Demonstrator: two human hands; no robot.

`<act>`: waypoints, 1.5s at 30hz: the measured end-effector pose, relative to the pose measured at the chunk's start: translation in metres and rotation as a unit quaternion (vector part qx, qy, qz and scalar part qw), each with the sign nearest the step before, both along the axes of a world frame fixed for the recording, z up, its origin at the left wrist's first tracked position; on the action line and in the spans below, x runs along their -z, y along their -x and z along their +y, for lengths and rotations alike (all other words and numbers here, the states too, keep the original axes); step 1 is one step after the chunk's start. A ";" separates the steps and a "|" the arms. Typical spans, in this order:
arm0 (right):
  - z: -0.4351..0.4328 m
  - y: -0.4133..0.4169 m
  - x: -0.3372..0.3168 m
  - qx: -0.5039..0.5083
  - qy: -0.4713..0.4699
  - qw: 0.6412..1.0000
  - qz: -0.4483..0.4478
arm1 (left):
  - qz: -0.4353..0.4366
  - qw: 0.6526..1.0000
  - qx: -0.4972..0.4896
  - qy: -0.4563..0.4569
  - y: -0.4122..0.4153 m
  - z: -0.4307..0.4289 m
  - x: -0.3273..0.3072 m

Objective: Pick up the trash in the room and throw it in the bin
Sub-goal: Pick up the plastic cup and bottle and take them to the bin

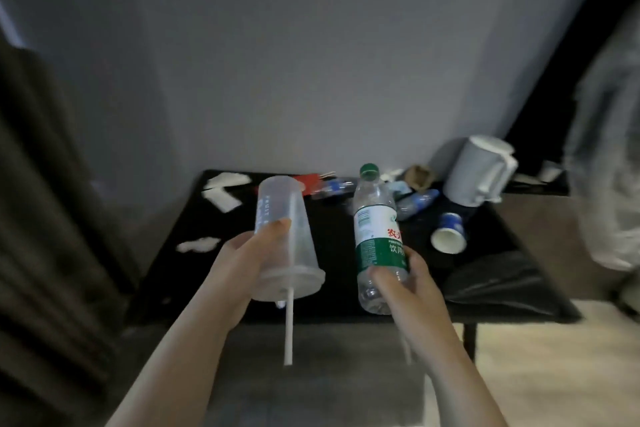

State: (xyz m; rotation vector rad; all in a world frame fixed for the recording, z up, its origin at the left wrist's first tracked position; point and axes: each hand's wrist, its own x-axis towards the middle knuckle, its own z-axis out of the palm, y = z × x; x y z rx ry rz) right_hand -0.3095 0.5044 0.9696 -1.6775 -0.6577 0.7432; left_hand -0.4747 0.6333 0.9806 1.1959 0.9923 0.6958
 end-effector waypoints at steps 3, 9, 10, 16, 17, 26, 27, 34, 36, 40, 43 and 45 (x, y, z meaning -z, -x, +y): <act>-0.064 -0.066 -0.012 0.063 -0.009 0.998 -0.015 | -0.017 0.998 0.061 -0.003 -0.083 -0.046 -0.007; -0.178 -0.161 -0.026 0.172 -0.029 0.985 -0.016 | -0.041 0.986 0.157 0.032 -0.223 -0.137 -0.020; -0.193 -0.171 -0.026 0.190 -0.029 0.981 -0.018 | -0.039 0.984 0.172 0.031 -0.241 -0.148 -0.020; -0.273 -0.227 -0.014 0.302 -0.030 0.953 -0.016 | -0.026 0.967 0.250 0.048 -0.353 -0.203 -0.011; -0.284 -0.237 -0.012 0.319 -0.028 0.947 -0.019 | -0.019 0.963 0.265 0.050 -0.372 -0.213 -0.009; -0.329 -0.353 -0.002 0.448 -0.002 0.892 -0.065 | -0.019 0.889 0.434 0.147 -0.538 -0.260 -0.003; -0.329 -0.368 -0.004 0.458 0.000 0.887 -0.064 | -0.020 0.883 0.443 0.155 -0.557 -0.259 -0.004; -0.330 -0.458 -0.006 0.527 0.015 0.848 -0.059 | -0.036 0.857 0.484 0.171 -0.681 -0.261 -0.005; -0.334 -0.480 -0.004 0.534 0.016 0.844 -0.048 | -0.039 0.857 0.487 0.165 -0.708 -0.265 -0.004; -0.347 -0.527 0.000 0.549 0.020 0.834 -0.052 | -0.039 0.859 0.488 0.146 -0.763 -0.275 0.005; -0.363 -0.568 0.004 0.557 0.024 0.829 -0.050 | -0.046 0.860 0.494 0.124 -0.806 -0.290 0.011; -0.375 -0.600 0.006 0.557 0.030 0.828 -0.052 | -0.048 0.860 0.496 0.112 -0.837 -0.303 0.014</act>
